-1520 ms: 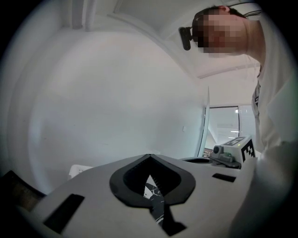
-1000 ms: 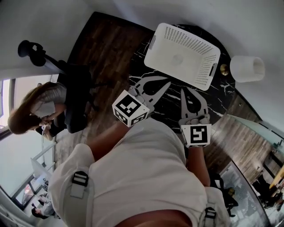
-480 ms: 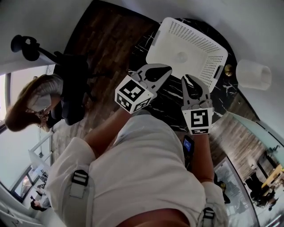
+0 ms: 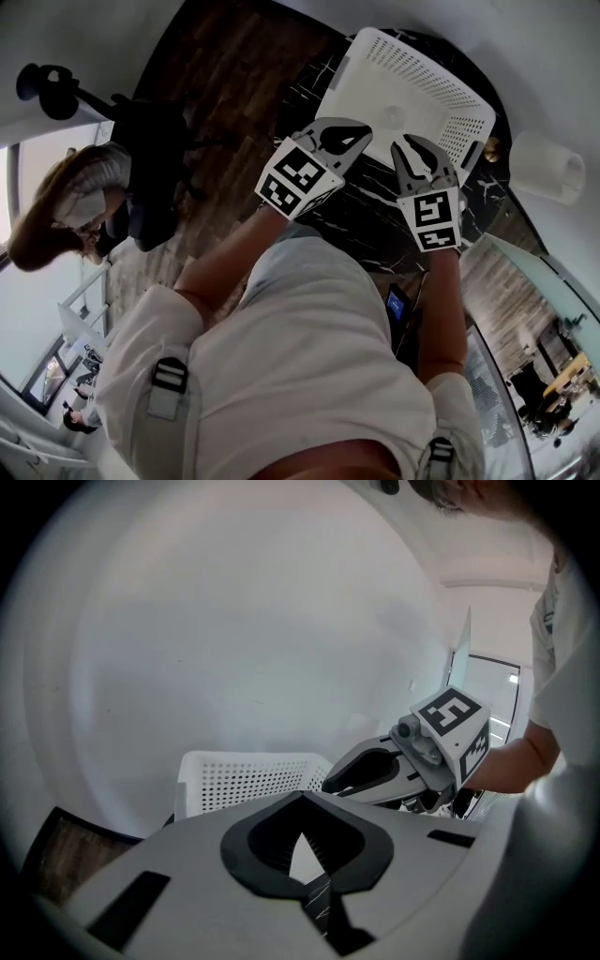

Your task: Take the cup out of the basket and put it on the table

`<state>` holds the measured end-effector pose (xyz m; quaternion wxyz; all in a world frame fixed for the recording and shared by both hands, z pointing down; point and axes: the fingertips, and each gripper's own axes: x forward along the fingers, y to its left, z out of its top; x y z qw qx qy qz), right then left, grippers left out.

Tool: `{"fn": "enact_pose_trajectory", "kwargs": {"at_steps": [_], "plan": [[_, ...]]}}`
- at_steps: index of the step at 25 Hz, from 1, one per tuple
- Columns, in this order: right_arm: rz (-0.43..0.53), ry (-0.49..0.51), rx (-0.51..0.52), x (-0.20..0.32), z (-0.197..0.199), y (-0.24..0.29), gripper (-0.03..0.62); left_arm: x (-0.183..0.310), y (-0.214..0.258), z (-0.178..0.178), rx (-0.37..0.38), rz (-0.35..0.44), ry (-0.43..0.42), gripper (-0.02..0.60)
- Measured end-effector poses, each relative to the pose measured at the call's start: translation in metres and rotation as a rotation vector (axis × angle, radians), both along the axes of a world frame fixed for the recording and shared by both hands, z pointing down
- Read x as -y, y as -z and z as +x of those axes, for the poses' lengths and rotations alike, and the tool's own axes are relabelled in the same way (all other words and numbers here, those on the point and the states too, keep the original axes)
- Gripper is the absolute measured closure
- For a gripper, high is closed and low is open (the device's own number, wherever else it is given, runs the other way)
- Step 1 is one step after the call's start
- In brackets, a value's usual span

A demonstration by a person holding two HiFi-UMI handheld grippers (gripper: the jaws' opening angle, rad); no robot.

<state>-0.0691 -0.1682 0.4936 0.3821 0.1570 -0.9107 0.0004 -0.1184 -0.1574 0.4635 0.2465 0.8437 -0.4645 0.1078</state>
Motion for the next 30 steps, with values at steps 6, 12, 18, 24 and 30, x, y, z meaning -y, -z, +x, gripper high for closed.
{"fn": "enact_pose_trajectory", "kwargs": {"at_steps": [6,12,18,24,30], "plan": [[-0.060,0.042,-0.105,0.022,-0.001,-0.039,0.503,0.010,-0.029,-0.001,0.062,-0.044,-0.033,0.575],[-0.131,0.095,-0.210,0.032,-0.005,-0.082,0.497,0.017,-0.043,-0.002,0.097,-0.079,-0.057,0.575],[-0.195,0.155,-0.281,0.030,-0.008,-0.115,0.493,0.026,-0.050,-0.003,0.117,-0.094,-0.069,0.575],[-0.249,0.203,-0.348,0.027,-0.008,-0.137,0.491,0.031,-0.057,0.000,0.151,-0.117,-0.110,0.575],[-0.244,0.215,-0.381,0.030,-0.010,-0.151,0.491,0.036,-0.063,0.006,0.194,-0.128,-0.151,0.575]]}}
